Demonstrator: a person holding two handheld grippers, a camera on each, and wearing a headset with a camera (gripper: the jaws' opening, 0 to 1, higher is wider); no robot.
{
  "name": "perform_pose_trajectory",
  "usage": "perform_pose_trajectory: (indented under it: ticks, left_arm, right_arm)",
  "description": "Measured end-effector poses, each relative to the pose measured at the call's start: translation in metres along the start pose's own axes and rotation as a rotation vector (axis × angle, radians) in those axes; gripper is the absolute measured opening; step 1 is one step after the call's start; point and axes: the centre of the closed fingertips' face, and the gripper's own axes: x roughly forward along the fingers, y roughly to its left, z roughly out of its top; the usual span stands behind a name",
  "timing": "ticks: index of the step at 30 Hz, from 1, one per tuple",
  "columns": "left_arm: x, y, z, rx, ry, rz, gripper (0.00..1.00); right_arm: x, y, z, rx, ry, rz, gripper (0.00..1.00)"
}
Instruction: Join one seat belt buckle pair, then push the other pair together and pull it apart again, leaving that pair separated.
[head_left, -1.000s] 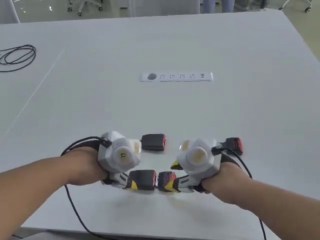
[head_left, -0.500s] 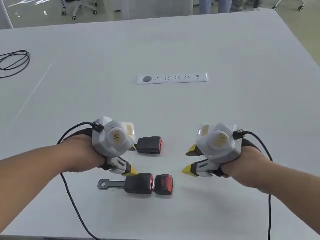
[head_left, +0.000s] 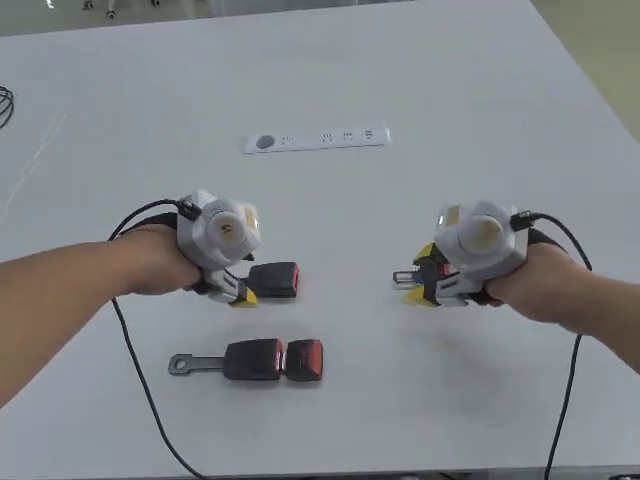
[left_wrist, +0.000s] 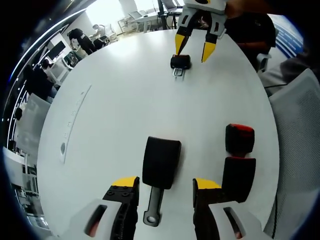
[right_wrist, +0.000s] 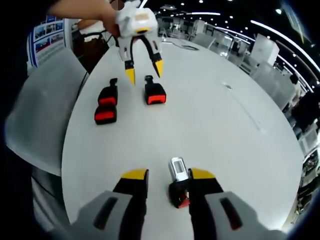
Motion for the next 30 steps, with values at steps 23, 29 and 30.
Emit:
perform_pose_trajectory:
  ticks: [23,29,30]
  left_arm:
    - [0.027,0.006,-0.007,0.058,0.046,-0.076,0.41]
    - [0.03,0.01,-0.011,0.067,0.056,-0.079,0.32]
    - [0.031,0.01,-0.011,0.06,0.052,-0.083,0.32]
  right_arm:
    - [0.014,-0.024,-0.041,-0.021,0.058,0.055,0.35]
    - [0.015,-0.025,-0.042,-0.052,0.058,0.076,0.32]
    - [0.015,-0.023,-0.042,-0.062,0.06,0.079,0.32]
